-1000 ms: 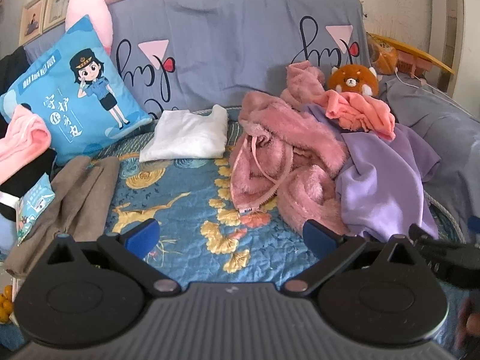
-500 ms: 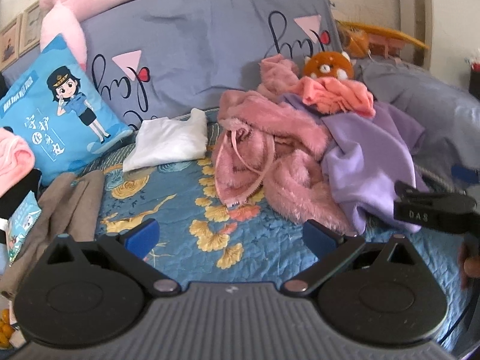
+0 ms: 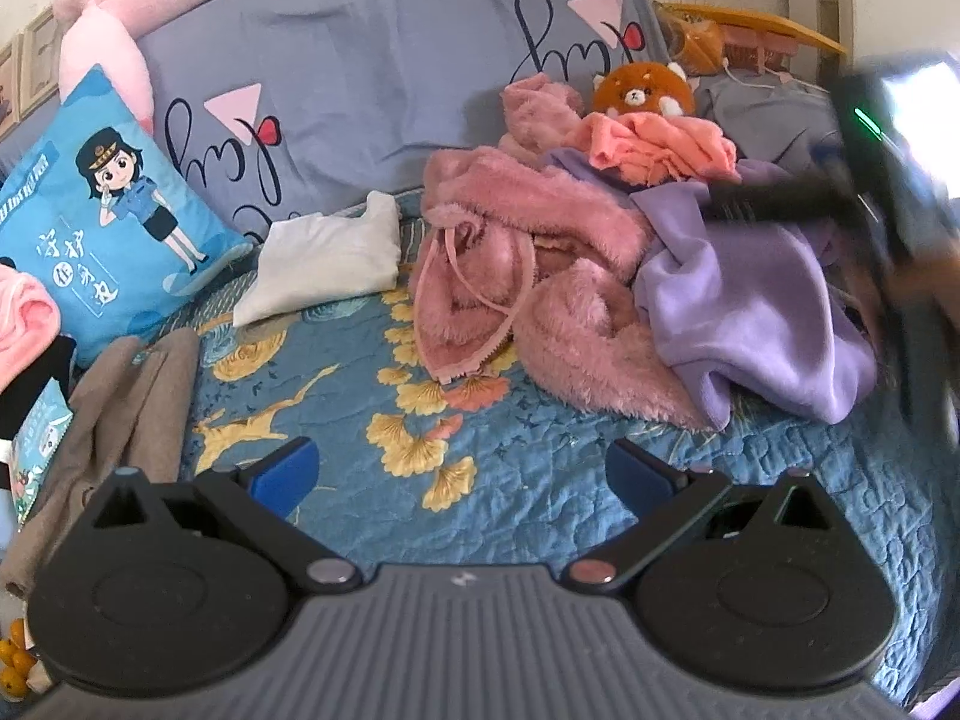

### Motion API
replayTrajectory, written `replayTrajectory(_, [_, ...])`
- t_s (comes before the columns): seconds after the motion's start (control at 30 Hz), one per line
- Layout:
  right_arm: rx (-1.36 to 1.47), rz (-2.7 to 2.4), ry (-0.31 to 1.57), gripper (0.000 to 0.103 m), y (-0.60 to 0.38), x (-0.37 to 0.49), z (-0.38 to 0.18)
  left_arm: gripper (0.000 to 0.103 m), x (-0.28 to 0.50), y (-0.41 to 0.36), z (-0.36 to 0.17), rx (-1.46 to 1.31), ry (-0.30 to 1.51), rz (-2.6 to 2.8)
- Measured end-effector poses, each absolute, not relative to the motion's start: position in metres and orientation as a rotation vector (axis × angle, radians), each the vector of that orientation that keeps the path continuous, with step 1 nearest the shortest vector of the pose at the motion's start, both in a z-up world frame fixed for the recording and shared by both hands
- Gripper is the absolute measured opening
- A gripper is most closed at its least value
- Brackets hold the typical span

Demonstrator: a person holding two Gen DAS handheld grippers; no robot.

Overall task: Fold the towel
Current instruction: 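Reach the right tool into the pile and grasp the salmon-pink fleece blanket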

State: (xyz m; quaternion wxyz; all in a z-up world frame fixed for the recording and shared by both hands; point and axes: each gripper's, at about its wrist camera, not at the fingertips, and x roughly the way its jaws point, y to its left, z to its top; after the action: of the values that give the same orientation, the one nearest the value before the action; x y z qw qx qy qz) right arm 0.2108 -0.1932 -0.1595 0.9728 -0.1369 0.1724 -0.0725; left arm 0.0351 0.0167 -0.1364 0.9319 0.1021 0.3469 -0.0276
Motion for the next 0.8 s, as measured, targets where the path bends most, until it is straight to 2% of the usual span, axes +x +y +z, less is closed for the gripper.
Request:
replayTrajectory(0.03, [-0.29, -0.151, 0.355, 0.064, -0.195, 0.228, -0.16, 0.103, 0.036, 0.018, -0.137, 0.209, 0.713, -0.054])
replayTrajectory(0.07, [-0.307, -0.152, 0.375, 0.054, -0.197, 0.244, -0.162, 0.103, 0.037, 0.019, -0.138, 0.21, 0.716, -0.053])
replayTrajectory(0.1, [-0.324, -0.157, 0.411, 0.039, -0.199, 0.262, -0.164, 0.103, 0.038, 0.02, -0.139, 0.211, 0.719, -0.052])
replayTrajectory(0.13, [-0.317, -0.172, 0.447, 0.033, -0.202, 0.274, -0.166, 0.103, 0.039, 0.021, -0.14, 0.212, 0.722, -0.047])
replayTrajectory(0.2, [-0.256, -0.202, 0.506, 0.003, -0.212, 0.289, -0.169, 0.103, 0.041, 0.025, -0.142, 0.215, 0.727, -0.036])
replayTrajectory(0.3, [-0.112, -0.194, 0.503, 0.004, -0.225, 0.285, -0.165, 0.103, 0.042, 0.031, -0.143, 0.215, 0.734, -0.017])
replayTrajectory(0.43, [-0.141, -0.131, 0.418, 0.003, -0.214, 0.247, -0.15, 0.103, 0.042, 0.037, -0.142, 0.201, 0.741, 0.005])
replayTrajectory(0.67, [-0.066, 0.114, 0.342, 0.003, -0.191, 0.135, -0.104, 0.103, 0.031, 0.04, -0.124, 0.192, 0.705, 0.031])
replayTrajectory(0.8, [-0.054, 0.26, 0.423, 0.003, -0.173, 0.07, -0.109, 0.103, 0.02, 0.046, -0.108, 0.174, 0.686, 0.051])
